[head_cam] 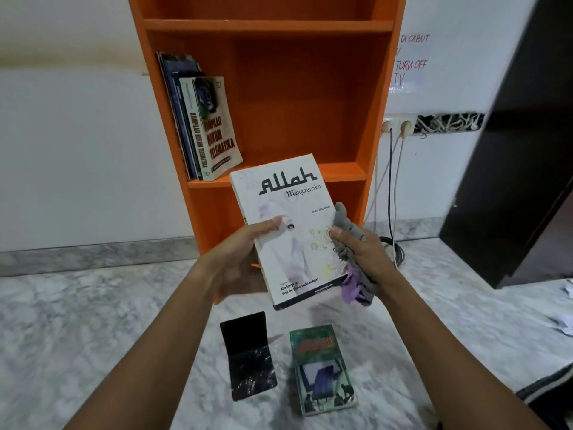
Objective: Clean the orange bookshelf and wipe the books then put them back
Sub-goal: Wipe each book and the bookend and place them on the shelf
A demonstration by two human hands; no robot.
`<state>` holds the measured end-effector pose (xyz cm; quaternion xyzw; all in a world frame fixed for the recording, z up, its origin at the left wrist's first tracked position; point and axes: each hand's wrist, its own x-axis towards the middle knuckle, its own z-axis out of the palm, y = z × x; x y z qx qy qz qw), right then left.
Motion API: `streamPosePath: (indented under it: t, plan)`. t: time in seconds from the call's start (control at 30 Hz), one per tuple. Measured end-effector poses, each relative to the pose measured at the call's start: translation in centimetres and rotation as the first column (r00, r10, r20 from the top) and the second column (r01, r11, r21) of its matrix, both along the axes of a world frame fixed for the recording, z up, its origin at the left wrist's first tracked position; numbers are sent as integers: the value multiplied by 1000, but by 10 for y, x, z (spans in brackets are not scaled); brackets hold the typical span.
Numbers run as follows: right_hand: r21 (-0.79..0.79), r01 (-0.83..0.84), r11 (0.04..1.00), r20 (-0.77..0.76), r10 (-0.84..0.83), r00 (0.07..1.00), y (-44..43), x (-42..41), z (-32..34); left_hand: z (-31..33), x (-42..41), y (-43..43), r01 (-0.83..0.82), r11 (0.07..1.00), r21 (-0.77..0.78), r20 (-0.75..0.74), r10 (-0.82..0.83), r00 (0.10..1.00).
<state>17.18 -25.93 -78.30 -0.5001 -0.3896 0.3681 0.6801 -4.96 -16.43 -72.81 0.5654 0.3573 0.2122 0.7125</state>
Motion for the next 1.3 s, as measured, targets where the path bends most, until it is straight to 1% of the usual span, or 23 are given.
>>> streamPosePath:
  t: [0.03, 0.07, 0.1, 0.17, 0.23, 0.3, 0.33, 0.37, 0.4, 0.43, 0.47, 0.5, 0.53, 0.57, 0.63, 0.7, 0.8, 0.9, 0.97, 1.1, 1.17, 1.3]
  plan:
    - [41, 22, 999, -29, -21, 999, 7, 0, 7, 9, -2, 10, 34, 994, 99, -100, -24, 995]
    - [78, 34, 996, -42, -30, 999, 13, 0, 14, 18, -5, 19, 90, 981, 172, -165, -62, 984]
    - [106, 54, 993, -52, -48, 997, 19, 1, 20, 26, -6, 27, 141, 968, 205, -190, -102, 977]
    - [179, 83, 980, -39, -78, 996, 38, 4, 34, 43, -10, 47, 186, 952, 244, -160, -149, 976]
    - [214, 114, 970, 2, -117, 993, 60, 4, 53, 59, -14, 62, 177, 927, 332, -122, -144, 982]
    - [241, 120, 963, 50, -135, 990, 81, 7, 71, 71, -15, 75, 119, 890, 441, -74, -96, 993]
    - [238, 115, 965, 97, -141, 985, 96, 7, 82, 76, -16, 84, 62, 871, 487, -39, -49, 998]
    - [233, 139, 962, 181, -184, 966, 107, 8, 90, 79, -16, 91, 0, 854, 521, -2, 2, 1000]
    - [227, 187, 956, 320, -255, 913, 121, 9, 96, 82, -16, 100, -67, 836, 545, 43, 51, 998]
    - [221, 258, 941, 470, -334, 817, 134, 10, 98, 83, -16, 107, -128, 815, 566, 77, 102, 992]
    - [223, 355, 908, 603, -415, 682, 149, 12, 99, 82, -14, 119, -190, 791, 581, 107, 157, 982]
    - [225, 439, 870, 689, -461, 560, 162, 14, 97, 80, -12, 130, -251, 757, 604, 126, 220, 967]
    - [231, 467, 853, 714, -475, 514, 172, 12, 97, 75, -8, 141, -306, 705, 639, 129, 294, 947]
    - [225, 451, 864, 706, -463, 535, 188, 9, 96, 69, -3, 153, -354, 645, 678, 126, 372, 920]
    - [196, 343, 919, 687, -378, 620, 220, -5, 97, 58, 9, 166, -432, 492, 756, 133, 531, 837]
    - [157, 221, 963, 666, -269, 696, 252, -19, 97, 46, 22, 176, -498, 362, 788, 195, 621, 759]
    - [65, 105, 992, 562, -124, 818, 301, -31, 92, 31, 36, 190, -563, 231, 794, 275, 689, 671]
    - [22, 6, 1000, 439, -15, 899, 336, -40, 81, 22, 42, 209, -595, 121, 795, 317, 753, 577]
    - [32, -23, 999, 423, 8, 906, 352, -41, 70, 23, 44, 219, -606, 83, 791, 328, 779, 535]
    - [68, 4, 998, 425, -33, 905, 363, -40, 56, 22, 42, 226, -550, 51, 833, 286, 812, 509]
    - [77, 7, 997, 412, -39, 910, 365, -40, 55, 18, 41, 227, -540, 72, 839, 262, 816, 516]
    - [98, 51, 994, 442, -90, 893, 362, -40, 54, 18, 37, 222, -586, 123, 801, 246, 824, 510]
